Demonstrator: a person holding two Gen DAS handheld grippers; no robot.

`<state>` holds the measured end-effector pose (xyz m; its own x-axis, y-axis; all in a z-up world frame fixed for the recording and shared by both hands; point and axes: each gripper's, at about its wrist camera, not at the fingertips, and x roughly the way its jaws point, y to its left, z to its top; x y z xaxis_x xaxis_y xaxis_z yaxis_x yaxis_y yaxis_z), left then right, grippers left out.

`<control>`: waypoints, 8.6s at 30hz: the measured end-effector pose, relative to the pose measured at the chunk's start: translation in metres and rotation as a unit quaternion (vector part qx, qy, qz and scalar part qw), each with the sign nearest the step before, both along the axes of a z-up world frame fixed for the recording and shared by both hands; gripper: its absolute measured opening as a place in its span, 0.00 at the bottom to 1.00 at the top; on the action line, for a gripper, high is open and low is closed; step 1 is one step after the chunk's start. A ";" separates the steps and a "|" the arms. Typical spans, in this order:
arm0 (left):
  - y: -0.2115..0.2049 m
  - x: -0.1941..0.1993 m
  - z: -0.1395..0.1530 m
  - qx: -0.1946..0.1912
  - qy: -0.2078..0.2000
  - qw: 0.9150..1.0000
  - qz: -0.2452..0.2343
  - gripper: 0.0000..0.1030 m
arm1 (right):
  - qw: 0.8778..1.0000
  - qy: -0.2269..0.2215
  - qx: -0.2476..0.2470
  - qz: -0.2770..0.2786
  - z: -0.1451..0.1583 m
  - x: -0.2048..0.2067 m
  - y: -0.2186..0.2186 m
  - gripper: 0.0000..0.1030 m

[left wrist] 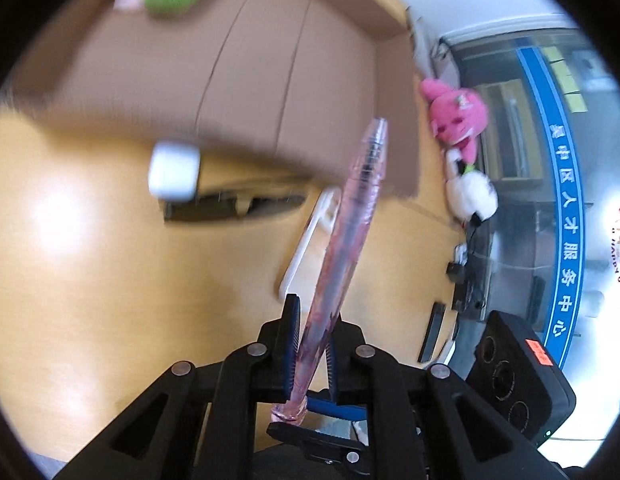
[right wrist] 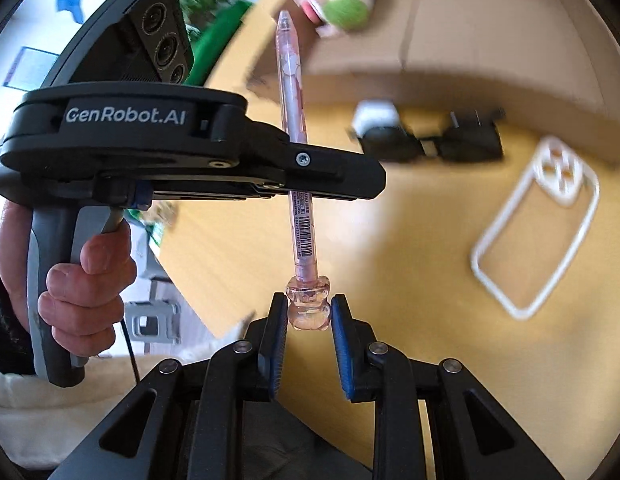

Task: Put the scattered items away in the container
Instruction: 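Lift the pink pen with the right gripper and carry it into the box, then open the right gripper to release the pen inside the box, then move both grippers to the white phone case beside the box, then close the left gripper on the phone case edge and lift it, then carry the phone case with the left gripper over the box and lower it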

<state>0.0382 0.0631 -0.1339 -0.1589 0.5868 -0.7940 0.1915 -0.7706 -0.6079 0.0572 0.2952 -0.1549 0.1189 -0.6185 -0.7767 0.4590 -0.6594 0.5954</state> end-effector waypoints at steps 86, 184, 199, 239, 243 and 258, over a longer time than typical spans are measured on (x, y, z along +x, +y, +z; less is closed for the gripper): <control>-0.093 -0.177 0.070 -0.206 0.102 0.973 -0.001 0.64 | 0.979 0.086 0.008 -0.182 0.062 -0.179 0.009 0.96; 0.102 0.044 -0.053 -0.188 0.070 0.944 -0.261 0.09 | 0.964 -0.032 -0.062 -0.257 0.005 -0.057 0.194 0.82; 0.121 0.033 -0.054 -0.189 0.088 0.933 -0.293 0.09 | 0.977 -0.071 0.085 -0.181 -0.001 -0.058 0.127 0.33; 0.048 -0.198 0.055 -0.192 0.188 0.963 -0.019 0.09 | 0.989 0.122 0.038 -0.074 0.166 -0.291 0.000 0.22; 0.047 -0.220 0.027 -0.189 0.191 0.963 -0.018 0.09 | 0.990 0.110 0.035 -0.079 0.137 -0.319 0.002 0.22; 0.031 -0.261 -0.064 -0.186 0.148 0.971 -0.014 0.09 | 0.994 0.079 0.036 -0.068 0.041 -0.373 -0.016 0.20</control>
